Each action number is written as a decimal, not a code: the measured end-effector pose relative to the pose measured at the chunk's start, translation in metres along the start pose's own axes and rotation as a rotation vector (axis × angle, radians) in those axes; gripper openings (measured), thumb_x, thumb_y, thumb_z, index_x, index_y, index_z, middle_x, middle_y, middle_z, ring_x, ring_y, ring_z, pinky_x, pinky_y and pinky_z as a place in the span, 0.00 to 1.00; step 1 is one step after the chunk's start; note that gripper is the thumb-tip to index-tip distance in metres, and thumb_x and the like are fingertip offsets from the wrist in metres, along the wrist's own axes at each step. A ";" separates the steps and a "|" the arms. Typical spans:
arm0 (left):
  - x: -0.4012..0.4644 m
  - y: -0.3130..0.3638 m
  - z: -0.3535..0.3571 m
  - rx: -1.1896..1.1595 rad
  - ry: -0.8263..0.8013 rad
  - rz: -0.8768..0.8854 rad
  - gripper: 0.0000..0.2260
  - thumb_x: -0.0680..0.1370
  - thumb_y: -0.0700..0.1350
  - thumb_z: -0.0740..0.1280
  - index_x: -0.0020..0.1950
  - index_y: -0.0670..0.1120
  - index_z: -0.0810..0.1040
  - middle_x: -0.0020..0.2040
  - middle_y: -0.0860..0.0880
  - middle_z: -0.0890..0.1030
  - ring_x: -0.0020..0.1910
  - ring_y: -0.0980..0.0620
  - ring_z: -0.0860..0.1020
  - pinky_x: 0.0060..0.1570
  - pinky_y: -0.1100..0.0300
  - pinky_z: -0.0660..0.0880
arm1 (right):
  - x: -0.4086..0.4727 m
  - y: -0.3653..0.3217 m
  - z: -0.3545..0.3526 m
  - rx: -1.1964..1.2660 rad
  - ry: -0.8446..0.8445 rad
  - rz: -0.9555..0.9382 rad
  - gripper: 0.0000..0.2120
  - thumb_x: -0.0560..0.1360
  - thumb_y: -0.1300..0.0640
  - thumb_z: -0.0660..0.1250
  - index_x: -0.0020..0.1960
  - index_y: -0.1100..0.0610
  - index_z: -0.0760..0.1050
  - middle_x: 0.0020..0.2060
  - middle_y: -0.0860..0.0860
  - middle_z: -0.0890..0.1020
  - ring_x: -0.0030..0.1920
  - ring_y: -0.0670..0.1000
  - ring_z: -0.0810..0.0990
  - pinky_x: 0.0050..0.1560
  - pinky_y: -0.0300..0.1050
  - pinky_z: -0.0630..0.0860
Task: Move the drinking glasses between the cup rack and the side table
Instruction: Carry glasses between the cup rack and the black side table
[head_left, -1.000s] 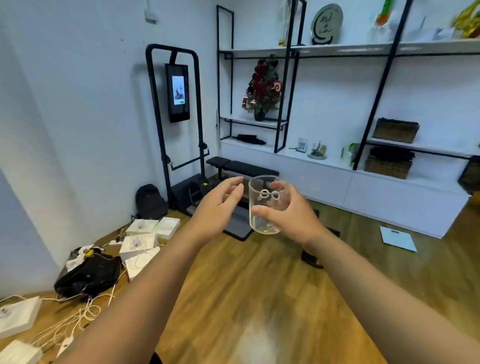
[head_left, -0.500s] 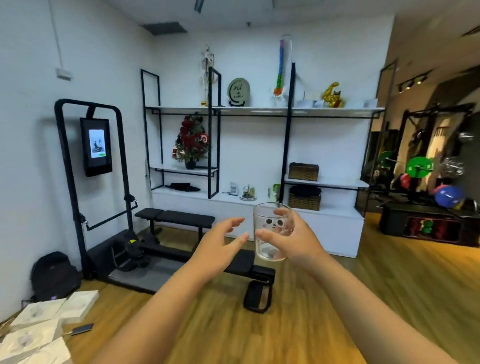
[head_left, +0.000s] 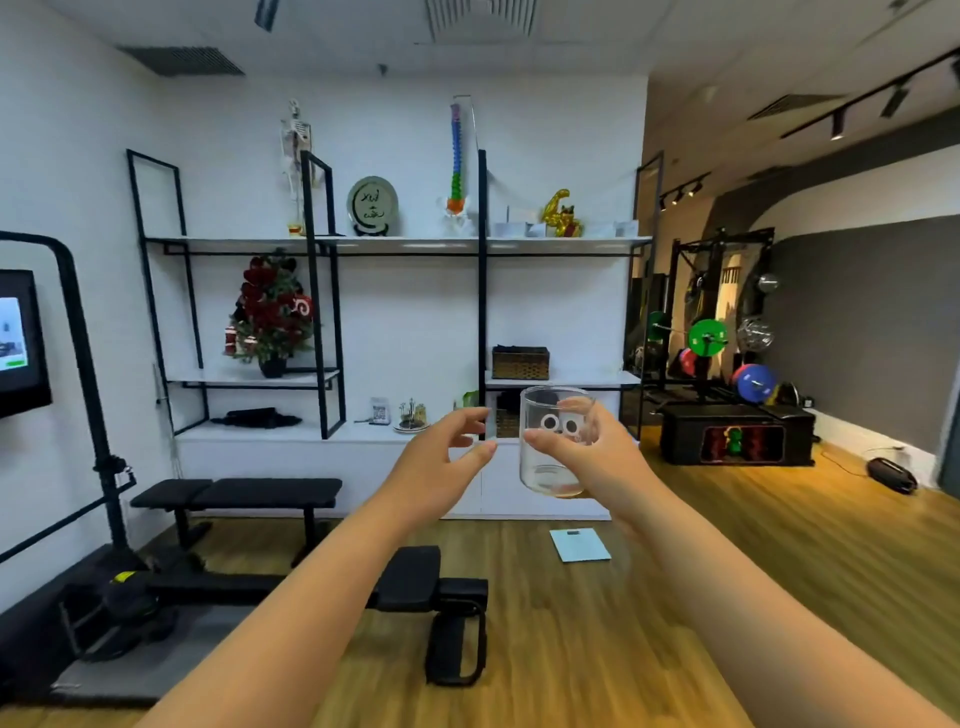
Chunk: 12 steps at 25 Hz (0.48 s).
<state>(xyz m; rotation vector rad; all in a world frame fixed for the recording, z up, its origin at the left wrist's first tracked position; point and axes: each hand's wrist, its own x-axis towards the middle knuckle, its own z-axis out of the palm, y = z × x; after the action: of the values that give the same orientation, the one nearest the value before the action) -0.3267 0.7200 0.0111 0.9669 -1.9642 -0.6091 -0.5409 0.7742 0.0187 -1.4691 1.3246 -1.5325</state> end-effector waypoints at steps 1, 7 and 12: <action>0.012 -0.008 0.003 -0.003 -0.019 0.008 0.19 0.83 0.55 0.66 0.74 0.58 0.73 0.65 0.62 0.78 0.64 0.64 0.76 0.63 0.63 0.72 | 0.009 0.006 0.002 -0.010 0.021 0.006 0.28 0.70 0.44 0.81 0.65 0.44 0.72 0.57 0.44 0.78 0.57 0.45 0.79 0.45 0.51 0.87; 0.063 -0.048 0.026 -0.031 -0.086 0.040 0.19 0.83 0.54 0.67 0.75 0.59 0.72 0.66 0.61 0.78 0.65 0.62 0.76 0.63 0.62 0.72 | 0.055 0.045 0.002 0.001 0.092 0.034 0.25 0.71 0.49 0.81 0.63 0.44 0.73 0.54 0.40 0.80 0.50 0.39 0.81 0.41 0.45 0.85; 0.113 -0.081 0.042 -0.037 -0.027 0.043 0.20 0.83 0.54 0.67 0.75 0.59 0.72 0.70 0.63 0.75 0.69 0.63 0.72 0.67 0.62 0.68 | 0.107 0.076 -0.014 0.000 0.100 0.049 0.25 0.70 0.50 0.82 0.61 0.42 0.73 0.53 0.39 0.79 0.50 0.42 0.82 0.46 0.52 0.87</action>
<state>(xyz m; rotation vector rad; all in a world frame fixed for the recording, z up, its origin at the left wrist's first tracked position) -0.3687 0.5838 -0.0152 0.8956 -1.9855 -0.6345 -0.5884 0.6553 -0.0154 -1.3664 1.4077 -1.5920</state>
